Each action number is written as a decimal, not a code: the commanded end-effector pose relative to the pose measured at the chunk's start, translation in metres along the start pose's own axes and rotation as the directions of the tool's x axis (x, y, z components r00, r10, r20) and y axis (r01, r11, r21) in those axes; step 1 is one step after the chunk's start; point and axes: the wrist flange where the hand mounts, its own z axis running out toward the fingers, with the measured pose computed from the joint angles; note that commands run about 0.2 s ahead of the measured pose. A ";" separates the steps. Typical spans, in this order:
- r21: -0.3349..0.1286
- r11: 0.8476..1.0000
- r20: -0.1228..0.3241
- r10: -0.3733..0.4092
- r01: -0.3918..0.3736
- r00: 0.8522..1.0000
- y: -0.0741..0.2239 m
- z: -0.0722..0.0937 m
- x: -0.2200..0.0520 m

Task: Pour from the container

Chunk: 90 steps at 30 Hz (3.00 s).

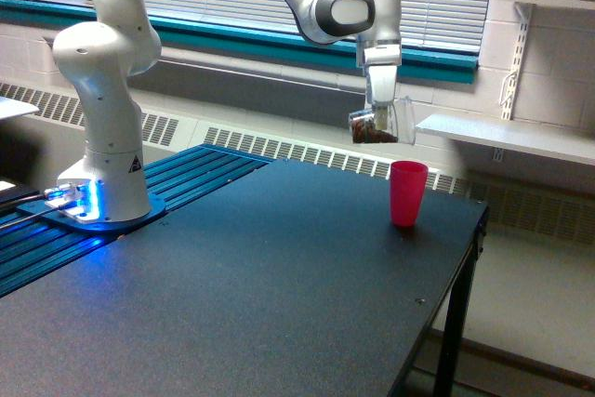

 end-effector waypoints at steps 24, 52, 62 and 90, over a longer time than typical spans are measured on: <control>-0.102 0.981 0.104 -0.154 0.165 0.983 -0.032 0.027 -0.028; -0.147 0.946 0.155 -0.266 0.289 0.951 -0.074 0.038 -0.028; -0.156 0.943 0.158 -0.270 0.294 0.950 -0.076 0.038 -0.022; -0.209 0.902 0.208 -0.337 0.378 0.918 -0.074 0.025 -0.019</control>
